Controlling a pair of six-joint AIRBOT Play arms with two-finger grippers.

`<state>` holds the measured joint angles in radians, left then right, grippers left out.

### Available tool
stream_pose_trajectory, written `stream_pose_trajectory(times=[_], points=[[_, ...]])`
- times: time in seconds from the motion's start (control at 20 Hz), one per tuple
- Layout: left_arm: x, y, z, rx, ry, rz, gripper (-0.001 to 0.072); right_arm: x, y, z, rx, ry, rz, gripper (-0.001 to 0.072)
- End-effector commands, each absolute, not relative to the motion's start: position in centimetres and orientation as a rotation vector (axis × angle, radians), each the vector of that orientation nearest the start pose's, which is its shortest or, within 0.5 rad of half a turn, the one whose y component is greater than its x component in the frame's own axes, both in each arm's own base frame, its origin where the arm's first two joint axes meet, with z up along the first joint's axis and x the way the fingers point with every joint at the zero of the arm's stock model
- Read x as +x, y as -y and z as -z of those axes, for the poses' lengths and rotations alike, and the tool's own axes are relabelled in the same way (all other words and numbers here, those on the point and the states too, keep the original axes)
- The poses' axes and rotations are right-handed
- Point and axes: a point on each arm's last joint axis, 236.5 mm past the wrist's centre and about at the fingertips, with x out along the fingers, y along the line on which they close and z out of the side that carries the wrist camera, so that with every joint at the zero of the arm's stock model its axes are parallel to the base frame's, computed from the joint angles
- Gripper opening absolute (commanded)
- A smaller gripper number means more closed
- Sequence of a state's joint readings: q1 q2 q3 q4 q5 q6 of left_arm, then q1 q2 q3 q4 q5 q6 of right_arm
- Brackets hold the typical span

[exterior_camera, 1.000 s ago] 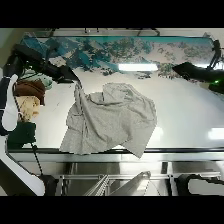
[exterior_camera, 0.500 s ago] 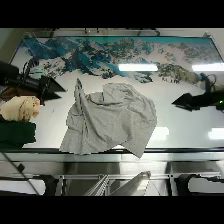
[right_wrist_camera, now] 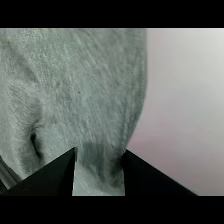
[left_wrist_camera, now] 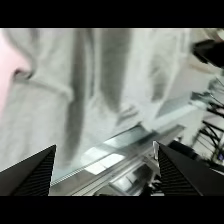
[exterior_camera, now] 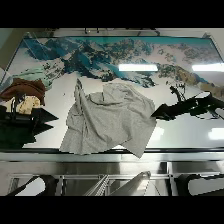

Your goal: Fold the shirts.

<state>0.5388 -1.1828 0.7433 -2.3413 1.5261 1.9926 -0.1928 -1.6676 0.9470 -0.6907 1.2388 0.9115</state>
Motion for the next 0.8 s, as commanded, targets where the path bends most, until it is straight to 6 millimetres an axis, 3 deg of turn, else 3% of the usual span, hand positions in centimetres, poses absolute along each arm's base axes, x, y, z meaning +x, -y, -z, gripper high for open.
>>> stream_pose_trajectory(times=[0.0, 0.05, 0.1, 0.35, 0.75], points=[[21.8, 0.7, 5.2, -0.801, -1.542, 0.199, 0.0686, 33.7, -14.1, 10.9, 0.668, -1.463, -0.723, 0.0196], [21.2, 0.5, 5.7, -0.799, -1.569, 0.175, 0.0686, 33.9, -14.5, 10.4, 0.682, -1.445, -0.739, 0.0058], [20.9, 0.7, 6.0, -0.812, -1.591, 0.181, 0.0686, 34.0, -14.9, 9.9, 0.689, -1.429, -0.767, 0.0014], [18.2, 1.1, 8.5, -0.779, -1.787, 0.179, 0.0684, 33.4, -15.3, 9.3, 0.704, -1.440, -0.806, 0.0014], [17.4, 6.8, 12.7, -0.533, -1.969, 0.338, 0.0684, 33.6, -15.6, 8.7, 0.726, -1.426, -0.816, 0.0014]])
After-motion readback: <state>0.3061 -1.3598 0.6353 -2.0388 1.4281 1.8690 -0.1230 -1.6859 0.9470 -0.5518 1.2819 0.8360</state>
